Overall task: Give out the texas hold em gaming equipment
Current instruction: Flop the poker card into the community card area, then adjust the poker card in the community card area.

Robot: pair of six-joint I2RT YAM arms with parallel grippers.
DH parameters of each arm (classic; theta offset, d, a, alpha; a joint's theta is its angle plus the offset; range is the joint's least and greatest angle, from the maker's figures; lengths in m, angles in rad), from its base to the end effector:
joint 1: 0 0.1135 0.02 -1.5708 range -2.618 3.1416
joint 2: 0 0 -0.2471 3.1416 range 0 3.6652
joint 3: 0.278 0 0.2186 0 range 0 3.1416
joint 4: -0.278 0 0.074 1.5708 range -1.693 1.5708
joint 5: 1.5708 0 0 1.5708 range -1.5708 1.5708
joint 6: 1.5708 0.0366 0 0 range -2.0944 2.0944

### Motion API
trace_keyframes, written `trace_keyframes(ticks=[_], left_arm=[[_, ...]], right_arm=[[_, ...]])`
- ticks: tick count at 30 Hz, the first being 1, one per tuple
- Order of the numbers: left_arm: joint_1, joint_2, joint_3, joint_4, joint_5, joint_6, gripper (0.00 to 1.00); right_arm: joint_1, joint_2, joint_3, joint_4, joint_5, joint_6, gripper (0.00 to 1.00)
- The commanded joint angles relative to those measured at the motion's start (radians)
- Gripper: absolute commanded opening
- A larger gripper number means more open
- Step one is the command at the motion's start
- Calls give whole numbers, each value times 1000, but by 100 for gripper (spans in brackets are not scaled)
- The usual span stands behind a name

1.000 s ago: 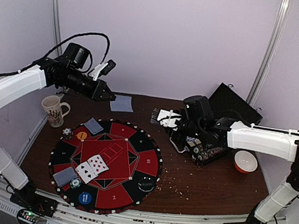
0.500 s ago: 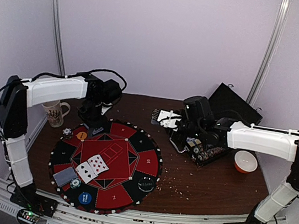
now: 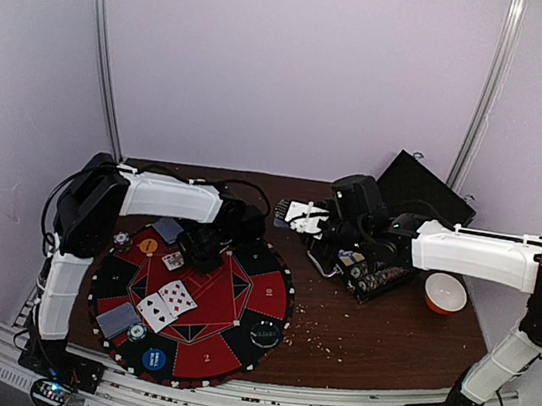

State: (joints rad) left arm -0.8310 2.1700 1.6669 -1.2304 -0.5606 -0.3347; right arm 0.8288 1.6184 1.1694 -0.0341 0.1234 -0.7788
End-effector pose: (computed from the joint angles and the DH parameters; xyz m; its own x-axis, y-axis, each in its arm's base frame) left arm 0.2540 -0.2494 0.1651 -0.8529 0.5218 -0.0193 0.4272 0.7186 0.5488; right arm 0.2364 0.2512 0.2719 0.2387 -0.7712 -0.5901 -0.6887 0.2940 -0.6627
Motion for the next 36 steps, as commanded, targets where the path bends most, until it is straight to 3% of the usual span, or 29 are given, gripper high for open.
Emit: trace_keyframes(ticks=[1, 13, 15, 18, 20, 24, 31, 36], left_arm=[[-7, 11, 49, 78, 179, 28, 0], [-11, 30, 21, 150, 449, 10, 1], [-13, 28, 22, 150, 464, 13, 9], [-13, 28, 35, 152, 497, 31, 32], [-13, 24, 51, 153, 519, 47, 41], [1, -4, 89, 164, 575, 82, 48], [141, -64, 92, 255, 558, 71, 50], [238, -79, 35, 366, 539, 22, 64]], right_arm=[[-1, -20, -11, -1, -4, 16, 43], [-2, -20, -5, -6, -5, 16, 43], [-2, -19, -4, -6, -6, 16, 43], [-2, -16, -1, -7, -7, 16, 43], [-2, -15, 1, -7, -7, 16, 43], [-1, -15, 0, -10, -6, 16, 43], [-1, -18, -5, -11, -6, 16, 43], [-1, -20, -5, -12, -4, 16, 43]])
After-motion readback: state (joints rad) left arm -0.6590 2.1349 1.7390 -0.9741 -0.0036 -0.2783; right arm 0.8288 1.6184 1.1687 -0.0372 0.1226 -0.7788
